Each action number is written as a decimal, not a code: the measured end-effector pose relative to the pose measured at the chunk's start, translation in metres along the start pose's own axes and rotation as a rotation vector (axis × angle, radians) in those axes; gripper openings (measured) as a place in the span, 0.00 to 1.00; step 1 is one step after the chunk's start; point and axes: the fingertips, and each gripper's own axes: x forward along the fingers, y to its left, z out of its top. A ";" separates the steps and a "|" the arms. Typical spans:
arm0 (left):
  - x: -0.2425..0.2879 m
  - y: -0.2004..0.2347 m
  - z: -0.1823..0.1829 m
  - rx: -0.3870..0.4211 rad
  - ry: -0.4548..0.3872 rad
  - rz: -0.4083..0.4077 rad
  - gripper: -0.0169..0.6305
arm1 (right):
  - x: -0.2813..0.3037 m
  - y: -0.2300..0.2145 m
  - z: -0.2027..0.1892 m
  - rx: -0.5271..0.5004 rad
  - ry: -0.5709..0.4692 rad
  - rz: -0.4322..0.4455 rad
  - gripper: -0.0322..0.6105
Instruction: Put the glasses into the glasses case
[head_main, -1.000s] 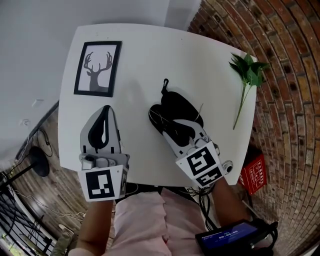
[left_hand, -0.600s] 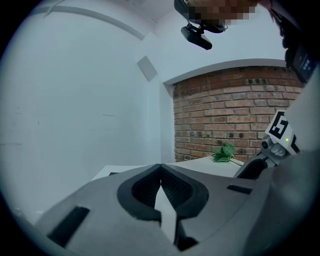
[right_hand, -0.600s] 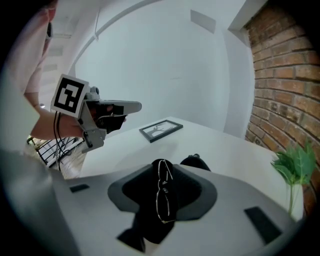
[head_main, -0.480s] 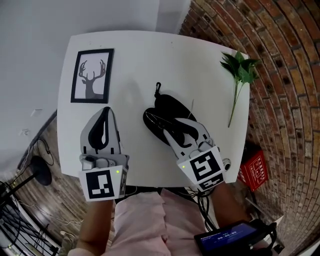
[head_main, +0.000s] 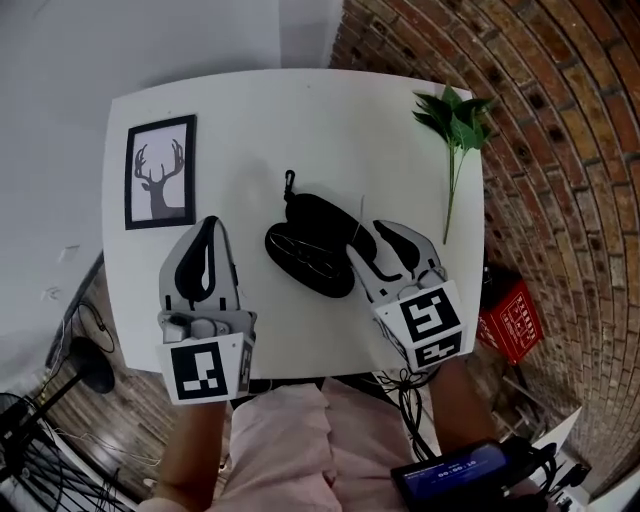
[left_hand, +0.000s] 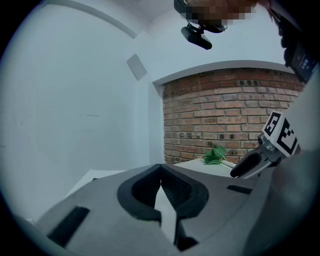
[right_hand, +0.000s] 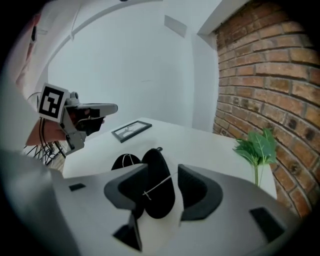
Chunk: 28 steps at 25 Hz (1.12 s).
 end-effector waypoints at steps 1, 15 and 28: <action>0.001 0.001 -0.002 -0.003 0.004 0.000 0.03 | 0.001 -0.001 -0.003 0.012 0.007 0.000 0.36; 0.009 0.018 -0.017 -0.011 0.024 -0.022 0.03 | 0.028 0.016 -0.005 0.034 0.065 0.052 0.39; 0.012 0.023 -0.023 -0.020 0.037 -0.034 0.03 | 0.040 0.005 -0.022 0.108 0.138 0.005 0.47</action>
